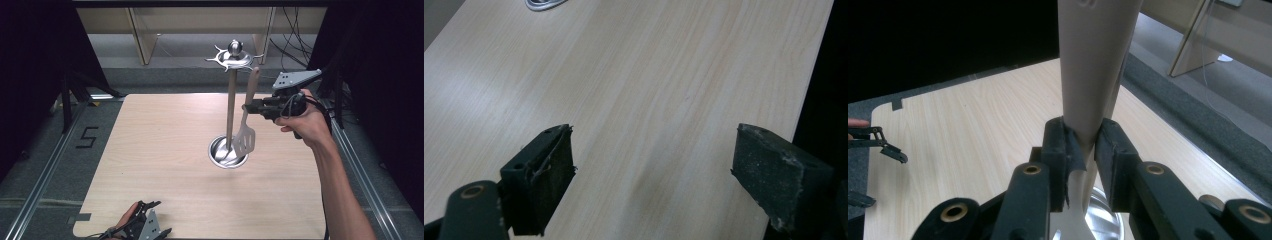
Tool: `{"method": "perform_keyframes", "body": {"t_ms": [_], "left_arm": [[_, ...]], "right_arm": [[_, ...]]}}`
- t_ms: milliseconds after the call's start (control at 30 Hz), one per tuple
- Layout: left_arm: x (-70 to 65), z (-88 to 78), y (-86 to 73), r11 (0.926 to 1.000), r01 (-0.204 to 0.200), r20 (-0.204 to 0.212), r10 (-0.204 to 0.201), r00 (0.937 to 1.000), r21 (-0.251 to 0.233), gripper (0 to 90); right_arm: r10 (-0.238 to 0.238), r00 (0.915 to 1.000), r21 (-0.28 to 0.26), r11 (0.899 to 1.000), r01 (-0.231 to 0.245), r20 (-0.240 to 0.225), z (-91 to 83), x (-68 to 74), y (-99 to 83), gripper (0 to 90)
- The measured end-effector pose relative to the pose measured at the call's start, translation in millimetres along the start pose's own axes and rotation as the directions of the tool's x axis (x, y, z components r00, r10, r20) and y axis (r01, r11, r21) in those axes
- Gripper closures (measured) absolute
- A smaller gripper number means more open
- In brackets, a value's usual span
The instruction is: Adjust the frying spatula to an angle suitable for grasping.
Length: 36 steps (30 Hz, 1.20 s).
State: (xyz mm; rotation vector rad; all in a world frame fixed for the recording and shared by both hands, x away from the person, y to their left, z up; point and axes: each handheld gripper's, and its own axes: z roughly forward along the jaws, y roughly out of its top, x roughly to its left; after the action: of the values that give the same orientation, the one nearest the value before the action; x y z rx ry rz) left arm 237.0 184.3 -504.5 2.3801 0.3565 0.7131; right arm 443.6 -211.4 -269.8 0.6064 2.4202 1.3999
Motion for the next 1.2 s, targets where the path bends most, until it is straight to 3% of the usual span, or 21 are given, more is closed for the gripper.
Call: {"method": "perform_keyframes", "body": {"t_ms": [33,67,400,433,467,533,600,667,800,1000,1133,1200], "left_arm": [[0.0,-0.1,0.1,1.0000,0.000,0.001,0.000,1.0000,0.000,16.0],[0.0,-0.1,0.2,1.0000,-0.001,0.001,0.001,1.0000,0.000,16.0],[-0.4,0.1,0.3,1.0000,0.005,0.013,-0.005,0.9999,0.004,16.0],[-0.6,0.3,0.3,1.0000,0.007,0.013,-0.007,0.9999,0.003,16.0],[-0.5,0.2,0.3,1.0000,0.005,0.012,-0.005,0.9999,0.004,16.0],[-0.8,0.4,0.2,1.0000,0.007,0.010,-0.007,0.9999,-0.001,16.0],[-1.0,0.8,0.0,0.9999,0.009,0.007,-0.009,0.9999,-0.011,16.0],[-0.8,0.4,0.1,1.0000,0.009,0.008,-0.009,0.9999,-0.004,16.0],[-0.8,0.3,0.2,1.0000,0.006,0.005,-0.006,1.0000,-0.007,16.0],[-1.3,1.2,0.2,0.9999,0.007,-0.006,-0.007,1.0000,-0.010,16.0],[-0.1,1.1,0.5,0.9999,-0.006,0.011,0.005,0.9999,0.010,16.0],[-1.6,2.0,0.0,0.9998,0.012,-0.001,-0.012,0.9999,-0.013,16.0]], "right_arm": [[-0.005,1.0000,-0.002,1.000,0.005,0.003,0.0,-0.3,0.0,76.2],[0.032,0.9995,-0.018,0.999,-0.032,-0.001,1.3,2.2,-2.0,76.0],[0.044,0.9989,-0.030,0.999,-0.043,0.017,-5.2,2.2,-7.2,70.5],[0.058,0.9979,-0.035,0.998,-0.057,0.028,-5.4,3.8,-8.1,70.0],[0.041,0.9978,-0.044,0.998,-0.039,0.052,-6.1,2.7,-8.9,68.6],[0.062,0.9969,-0.041,0.997,-0.061,0.047,-7.8,4.3,-9.7,66.9],[0.051,0.9974,-0.037,0.998,-0.049,0.051,-10.6,5.5,-10.8,63.2],[0.048,0.9956,-0.036,0.998,-0.045,0.080,-14.2,10.0,-13.6,60.0],[0.055,0.9946,-0.052,0.997,-0.051,0.087,-18.4,13.1,-18.1,57.9],[0.072,0.9863,-0.082,0.995,-0.060,0.148,-24.9,20.5,-31.5,52.9],[0.080,0.9848,-0.064,0.995,-0.071,0.154,-29.6,24.1,-38.3,52.0],[0.066,0.9833,-0.073,0.996,-0.054,0.170,-31.3,24.8,-42.2,51.9]]}}
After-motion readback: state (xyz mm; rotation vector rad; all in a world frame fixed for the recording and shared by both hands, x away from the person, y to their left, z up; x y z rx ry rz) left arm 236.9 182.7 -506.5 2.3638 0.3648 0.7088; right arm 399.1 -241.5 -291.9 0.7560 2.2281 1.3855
